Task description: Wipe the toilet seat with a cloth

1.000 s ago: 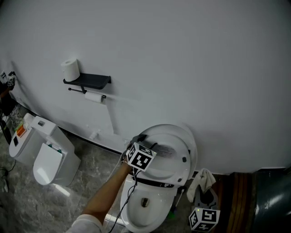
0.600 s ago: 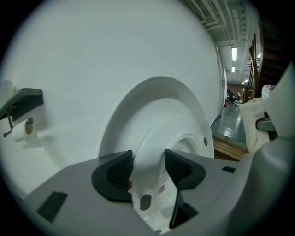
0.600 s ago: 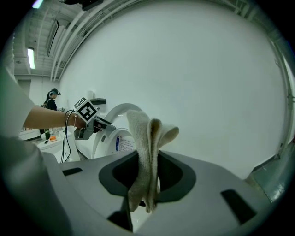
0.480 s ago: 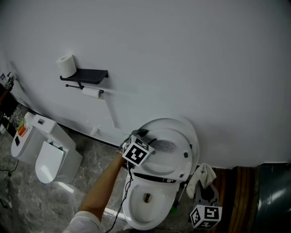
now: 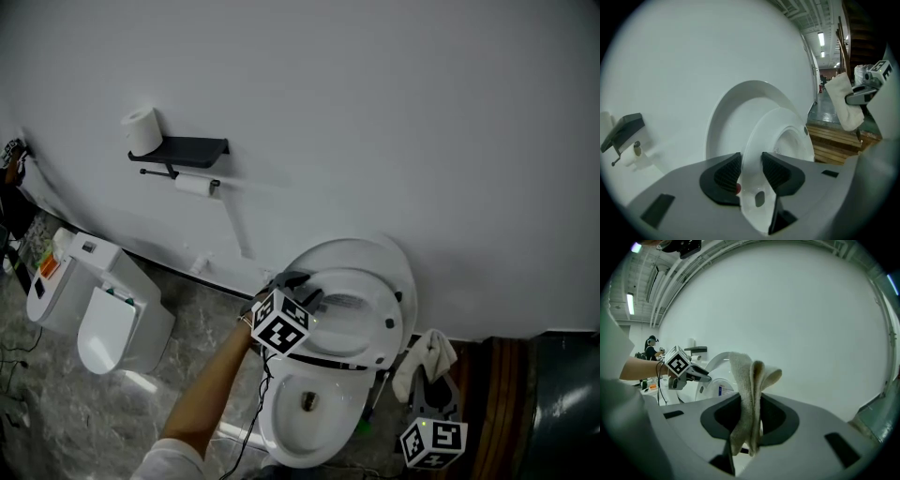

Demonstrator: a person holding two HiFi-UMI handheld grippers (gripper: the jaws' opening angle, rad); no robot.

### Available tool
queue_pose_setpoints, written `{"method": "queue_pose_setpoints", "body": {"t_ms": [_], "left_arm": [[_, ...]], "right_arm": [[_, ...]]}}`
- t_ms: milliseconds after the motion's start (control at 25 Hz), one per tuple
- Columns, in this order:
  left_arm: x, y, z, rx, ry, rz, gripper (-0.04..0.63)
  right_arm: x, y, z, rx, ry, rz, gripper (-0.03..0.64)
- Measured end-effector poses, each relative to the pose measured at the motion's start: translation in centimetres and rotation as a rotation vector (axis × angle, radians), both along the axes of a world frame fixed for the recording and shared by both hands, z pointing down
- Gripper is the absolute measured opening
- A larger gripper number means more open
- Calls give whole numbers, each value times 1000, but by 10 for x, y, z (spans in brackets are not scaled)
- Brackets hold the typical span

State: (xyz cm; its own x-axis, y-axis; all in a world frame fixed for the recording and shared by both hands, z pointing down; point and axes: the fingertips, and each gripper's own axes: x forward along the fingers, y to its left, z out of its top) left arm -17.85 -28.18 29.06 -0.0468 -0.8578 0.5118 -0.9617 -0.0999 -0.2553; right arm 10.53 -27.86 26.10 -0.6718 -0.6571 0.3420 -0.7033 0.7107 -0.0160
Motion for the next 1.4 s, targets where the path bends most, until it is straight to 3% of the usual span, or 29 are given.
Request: {"method": "queue_pose_setpoints", "body": {"t_ms": [440, 720, 1400], "left_arm": [[22, 35, -6, 45, -32, 2, 158], [41, 72, -9, 69, 18, 36, 150], [87, 145, 4, 83, 2, 55, 152]], "right_arm": [[5, 27, -9, 0, -23, 26, 97], [14, 57, -11, -4, -29, 48, 97], [47, 138, -6, -20, -32, 92, 97]]}}
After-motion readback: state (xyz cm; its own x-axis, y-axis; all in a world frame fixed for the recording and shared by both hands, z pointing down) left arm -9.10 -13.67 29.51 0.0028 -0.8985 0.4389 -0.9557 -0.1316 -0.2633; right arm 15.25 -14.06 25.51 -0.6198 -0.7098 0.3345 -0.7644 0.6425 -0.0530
